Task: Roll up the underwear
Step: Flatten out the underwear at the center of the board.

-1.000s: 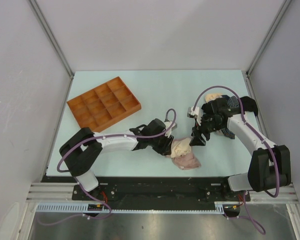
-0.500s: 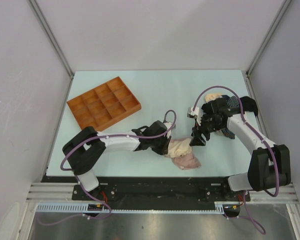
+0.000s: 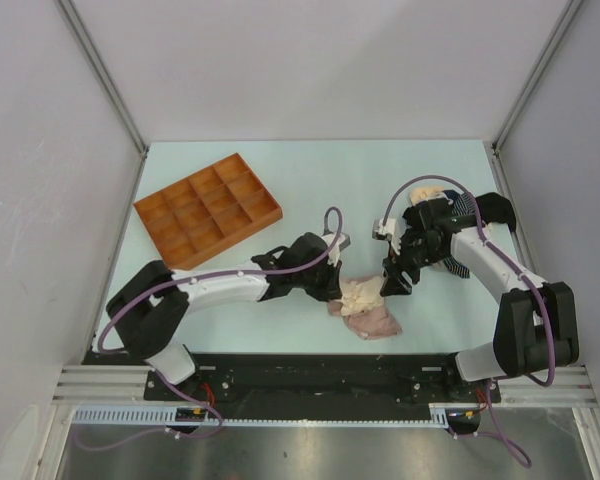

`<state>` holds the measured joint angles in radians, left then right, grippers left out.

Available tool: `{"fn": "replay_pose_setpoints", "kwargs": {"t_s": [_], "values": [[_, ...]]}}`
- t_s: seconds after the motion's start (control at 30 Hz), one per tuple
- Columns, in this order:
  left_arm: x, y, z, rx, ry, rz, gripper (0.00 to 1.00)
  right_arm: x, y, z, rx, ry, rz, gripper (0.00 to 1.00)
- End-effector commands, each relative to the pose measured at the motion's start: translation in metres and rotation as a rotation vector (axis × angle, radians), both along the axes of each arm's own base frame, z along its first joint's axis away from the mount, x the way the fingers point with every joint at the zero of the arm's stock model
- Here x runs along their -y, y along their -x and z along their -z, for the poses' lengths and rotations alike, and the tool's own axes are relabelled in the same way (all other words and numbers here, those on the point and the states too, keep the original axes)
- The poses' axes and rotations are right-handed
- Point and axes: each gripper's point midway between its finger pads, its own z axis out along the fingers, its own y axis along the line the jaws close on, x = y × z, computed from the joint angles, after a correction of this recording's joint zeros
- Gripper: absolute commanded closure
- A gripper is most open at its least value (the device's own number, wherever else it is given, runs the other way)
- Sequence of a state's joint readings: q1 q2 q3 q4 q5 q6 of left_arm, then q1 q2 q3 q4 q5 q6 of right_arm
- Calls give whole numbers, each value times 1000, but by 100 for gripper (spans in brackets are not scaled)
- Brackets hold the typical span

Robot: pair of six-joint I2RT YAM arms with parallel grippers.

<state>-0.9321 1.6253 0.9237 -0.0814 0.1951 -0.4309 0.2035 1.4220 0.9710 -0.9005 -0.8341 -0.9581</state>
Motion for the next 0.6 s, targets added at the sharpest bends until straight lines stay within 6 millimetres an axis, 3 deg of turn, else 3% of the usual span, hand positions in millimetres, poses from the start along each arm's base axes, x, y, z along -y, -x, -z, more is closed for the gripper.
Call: {"fn": "replay_pose_setpoints", "kwargs": {"t_s": [0.0,0.17,0.2,0.23,0.47,0.57], "values": [[9,-8,-62,34,217,-28,100,-1,-3,4,18,21,-2,34],[2,-12,-103,58,356,-50,100,-5,-7,3,24,21,23,29],[2,-11,-108,61,367,-45,100,-6,-7,2,24,15,27,21],[3,-12,-114,64,382,-43,100,-8,-9,0,33,8,34,1],[6,-13,-156,91,488,-47,100,-29,-10,-32,117,-70,40,0],[5,-13,-170,95,533,-60,100,-39,-15,-32,140,-57,68,0]]}}
